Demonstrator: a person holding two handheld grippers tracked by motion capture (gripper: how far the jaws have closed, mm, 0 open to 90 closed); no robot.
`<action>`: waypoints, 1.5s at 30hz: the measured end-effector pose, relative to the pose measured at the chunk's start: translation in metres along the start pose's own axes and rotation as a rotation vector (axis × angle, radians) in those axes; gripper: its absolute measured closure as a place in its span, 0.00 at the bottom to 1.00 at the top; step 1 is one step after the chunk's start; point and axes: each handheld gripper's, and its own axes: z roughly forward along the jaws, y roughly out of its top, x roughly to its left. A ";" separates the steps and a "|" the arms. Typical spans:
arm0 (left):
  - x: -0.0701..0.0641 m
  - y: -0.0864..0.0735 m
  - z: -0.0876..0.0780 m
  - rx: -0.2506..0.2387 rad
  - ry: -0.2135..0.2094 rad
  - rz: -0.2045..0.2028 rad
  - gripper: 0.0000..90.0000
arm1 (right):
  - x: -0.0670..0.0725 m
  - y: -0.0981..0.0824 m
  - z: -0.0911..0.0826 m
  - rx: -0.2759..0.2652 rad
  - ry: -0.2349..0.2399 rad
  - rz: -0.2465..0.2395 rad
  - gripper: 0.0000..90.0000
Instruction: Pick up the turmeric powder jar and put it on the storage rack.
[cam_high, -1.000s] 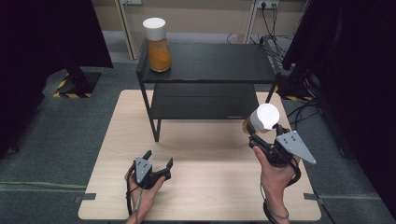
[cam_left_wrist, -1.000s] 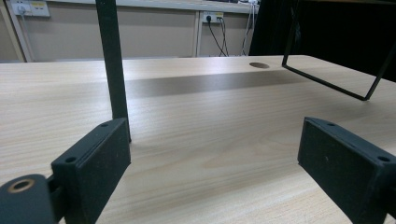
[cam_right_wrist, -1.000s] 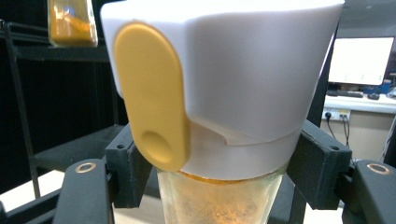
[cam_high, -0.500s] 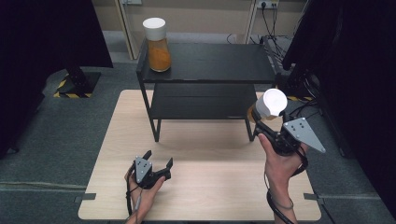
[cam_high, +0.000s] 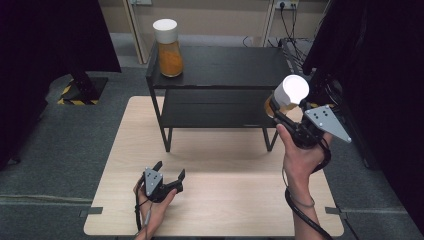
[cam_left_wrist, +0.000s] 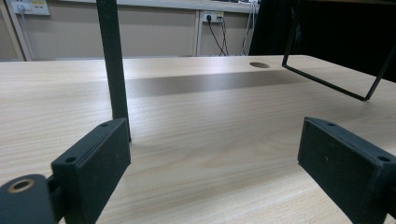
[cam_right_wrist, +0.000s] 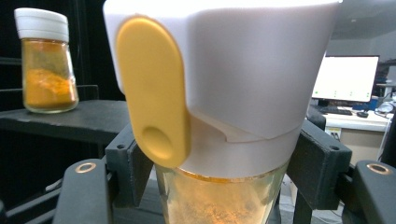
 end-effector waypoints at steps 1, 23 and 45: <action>0.000 0.000 0.000 0.000 0.000 0.001 0.10 | 0.000 0.002 0.002 0.001 -0.002 0.000 0.34; 0.000 0.000 0.000 -0.002 -0.001 -0.006 0.10 | -0.001 0.053 0.045 0.030 -0.033 -0.034 0.34; 0.001 0.001 0.000 0.004 -0.004 0.002 0.10 | -0.020 0.106 0.124 0.156 -0.080 0.032 0.34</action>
